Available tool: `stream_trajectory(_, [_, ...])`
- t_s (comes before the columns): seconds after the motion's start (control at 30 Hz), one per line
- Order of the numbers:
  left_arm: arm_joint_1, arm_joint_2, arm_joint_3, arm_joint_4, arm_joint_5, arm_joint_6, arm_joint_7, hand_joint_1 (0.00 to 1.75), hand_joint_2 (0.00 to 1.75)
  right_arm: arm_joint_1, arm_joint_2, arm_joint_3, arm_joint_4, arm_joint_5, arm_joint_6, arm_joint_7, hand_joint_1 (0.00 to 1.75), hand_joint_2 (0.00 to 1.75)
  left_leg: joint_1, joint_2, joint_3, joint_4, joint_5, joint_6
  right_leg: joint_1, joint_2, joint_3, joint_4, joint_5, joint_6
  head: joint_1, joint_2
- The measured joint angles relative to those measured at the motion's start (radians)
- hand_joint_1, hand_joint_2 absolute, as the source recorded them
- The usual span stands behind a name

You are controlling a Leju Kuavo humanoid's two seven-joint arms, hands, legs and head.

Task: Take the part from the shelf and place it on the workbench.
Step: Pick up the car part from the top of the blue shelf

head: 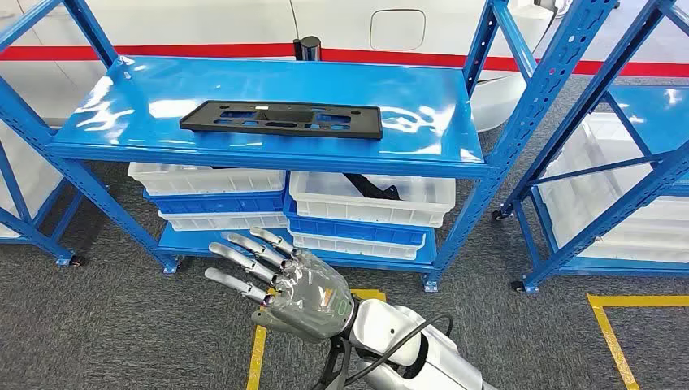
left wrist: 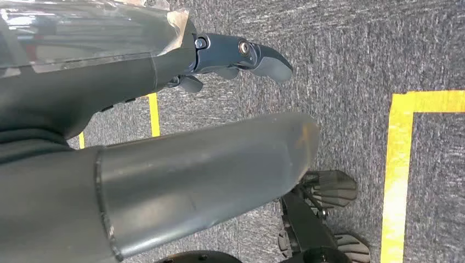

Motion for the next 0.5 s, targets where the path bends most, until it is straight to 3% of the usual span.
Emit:
stream_trajectory(0.27, [-0.003,0.007,0.000,0.000,-0.001,0.006,0.010,0.00,0.00,-0.024,-0.001,0.032,0.030,-0.063,0.048,-0.020,0.00,1.75,-0.002,0.000,-0.002,0.005,-0.002,0.003,-0.004,0.000,0.000,-0.001,0.002,0.004,0.000,0.000])
stream_trajectory(0.4, [-0.008,0.006,0.000,-0.001,-0.002,0.016,0.018,0.00,0.00,-0.047,-0.001,0.048,0.041,-0.126,0.079,-0.035,0.00,1.75,0.001,0.003,0.000,-0.001,0.003,0.014,-0.002,-0.001,-0.003,-0.001,0.003,0.011,0.000,0.000])
stream_trajectory(0.47, [-0.010,0.006,0.000,-0.001,-0.002,0.018,0.019,0.00,0.00,-0.063,-0.002,0.052,0.041,-0.153,0.084,-0.037,0.00,1.75,0.008,0.010,0.006,-0.015,0.011,0.024,0.000,-0.012,-0.027,0.046,-0.020,0.012,0.002,0.000])
stream_trajectory(0.5, [-0.010,0.005,0.000,-0.001,-0.002,0.018,0.019,0.00,0.00,-0.068,-0.004,0.055,0.041,-0.160,0.085,-0.038,0.00,1.75,0.011,0.014,0.008,-0.018,0.013,0.026,0.000,-0.019,-0.055,0.101,-0.044,0.010,0.004,0.000])
